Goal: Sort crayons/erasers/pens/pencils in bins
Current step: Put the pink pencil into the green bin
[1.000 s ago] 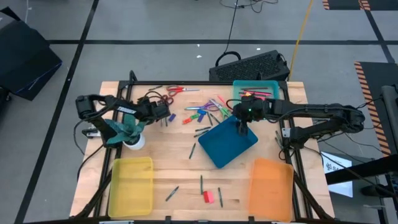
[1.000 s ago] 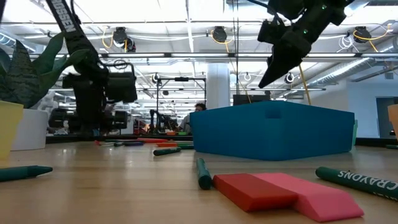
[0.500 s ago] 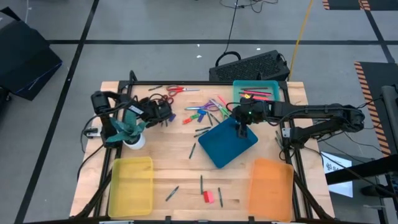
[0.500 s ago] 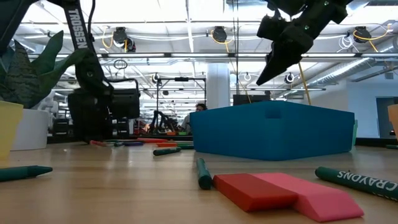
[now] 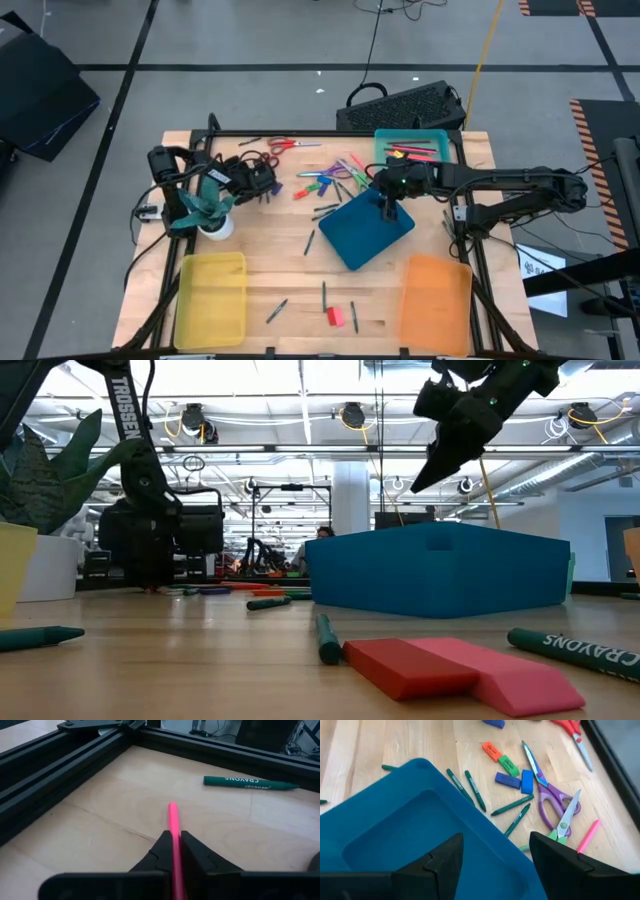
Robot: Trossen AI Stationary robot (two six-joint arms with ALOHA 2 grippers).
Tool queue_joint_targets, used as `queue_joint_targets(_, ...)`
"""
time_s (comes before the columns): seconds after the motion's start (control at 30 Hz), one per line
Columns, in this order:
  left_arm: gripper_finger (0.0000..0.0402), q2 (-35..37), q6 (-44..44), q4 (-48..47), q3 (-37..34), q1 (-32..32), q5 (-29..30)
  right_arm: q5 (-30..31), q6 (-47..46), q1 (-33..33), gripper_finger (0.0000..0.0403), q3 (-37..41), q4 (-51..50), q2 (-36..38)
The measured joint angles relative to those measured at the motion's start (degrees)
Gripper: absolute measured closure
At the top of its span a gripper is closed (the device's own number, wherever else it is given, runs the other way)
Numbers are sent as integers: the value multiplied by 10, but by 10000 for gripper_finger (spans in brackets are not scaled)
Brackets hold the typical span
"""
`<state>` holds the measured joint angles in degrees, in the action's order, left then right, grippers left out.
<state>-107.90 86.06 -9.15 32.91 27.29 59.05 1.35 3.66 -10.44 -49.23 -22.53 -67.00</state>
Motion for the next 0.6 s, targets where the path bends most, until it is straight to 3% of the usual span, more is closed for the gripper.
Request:
queue_joint_targets(0.2, 378, 34, -13, -9, -1, -4, -25, 11, -9, 35, 181, 0, 1, 49)
queue_joint_targets(0.37, 389, 116, -64, 3, -2, -12, -115, 62, -59, 75, 181, 0, 3, 79)
queue_joint_targets(0.6, 376, 207, -177, 62, -1, -20, -179, 63, -75, 117, 181, 0, 26, 64)
